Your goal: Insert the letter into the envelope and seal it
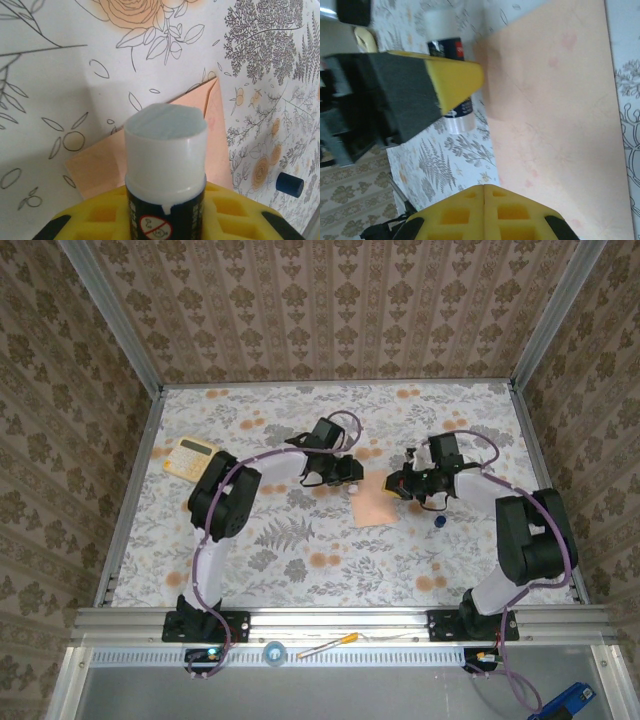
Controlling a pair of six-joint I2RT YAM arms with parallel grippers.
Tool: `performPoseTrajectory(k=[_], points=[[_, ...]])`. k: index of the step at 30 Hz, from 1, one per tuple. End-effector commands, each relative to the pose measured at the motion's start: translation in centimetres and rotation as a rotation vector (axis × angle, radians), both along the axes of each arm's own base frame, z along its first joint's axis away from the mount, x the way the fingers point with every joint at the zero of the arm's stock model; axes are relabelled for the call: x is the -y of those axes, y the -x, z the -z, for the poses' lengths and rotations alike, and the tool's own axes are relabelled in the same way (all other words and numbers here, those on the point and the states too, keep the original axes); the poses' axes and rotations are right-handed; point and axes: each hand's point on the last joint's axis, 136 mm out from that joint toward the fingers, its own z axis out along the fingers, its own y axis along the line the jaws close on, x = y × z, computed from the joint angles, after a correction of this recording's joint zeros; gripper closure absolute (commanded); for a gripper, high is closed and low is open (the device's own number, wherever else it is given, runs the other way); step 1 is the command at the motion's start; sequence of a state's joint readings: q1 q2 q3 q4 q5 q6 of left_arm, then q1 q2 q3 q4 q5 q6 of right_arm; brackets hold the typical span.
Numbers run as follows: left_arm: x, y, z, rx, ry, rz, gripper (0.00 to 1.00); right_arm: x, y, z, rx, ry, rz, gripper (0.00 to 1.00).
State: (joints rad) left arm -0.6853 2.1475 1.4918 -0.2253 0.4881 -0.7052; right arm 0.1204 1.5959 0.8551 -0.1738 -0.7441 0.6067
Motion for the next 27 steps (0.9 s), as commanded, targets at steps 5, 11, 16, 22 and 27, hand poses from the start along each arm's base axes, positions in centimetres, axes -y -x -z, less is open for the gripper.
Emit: performPoseTrajectory(k=[5,11,16,22,27], points=[[0.1,-0.3,-4.9,0.142,0.054,0.124,0.95,1.7,0.2,-0.1,-0.032,0.028,0.047,1.00],[-1.0,-0.7,-8.6,0.233,0.093,0.150,0.95,2.4,0.4,-0.3,-0.021,0.039,0.067,1.00],[-0.8,0.5,-10.9,0.304,0.162,0.236,0.95,2.6,0.5,-0.9,0.010,0.044,0.071,1.00],[-1.0,2.0,-12.5,0.337,0.221,0.305,0.95,2.6,0.7,-2.5,0.062,0.045,0.059,0.98],[-1.3,3.0,-13.4,0.362,0.241,0.346,0.94,2.6,0.9,-2.9,0.074,0.046,0.059,0.94]])
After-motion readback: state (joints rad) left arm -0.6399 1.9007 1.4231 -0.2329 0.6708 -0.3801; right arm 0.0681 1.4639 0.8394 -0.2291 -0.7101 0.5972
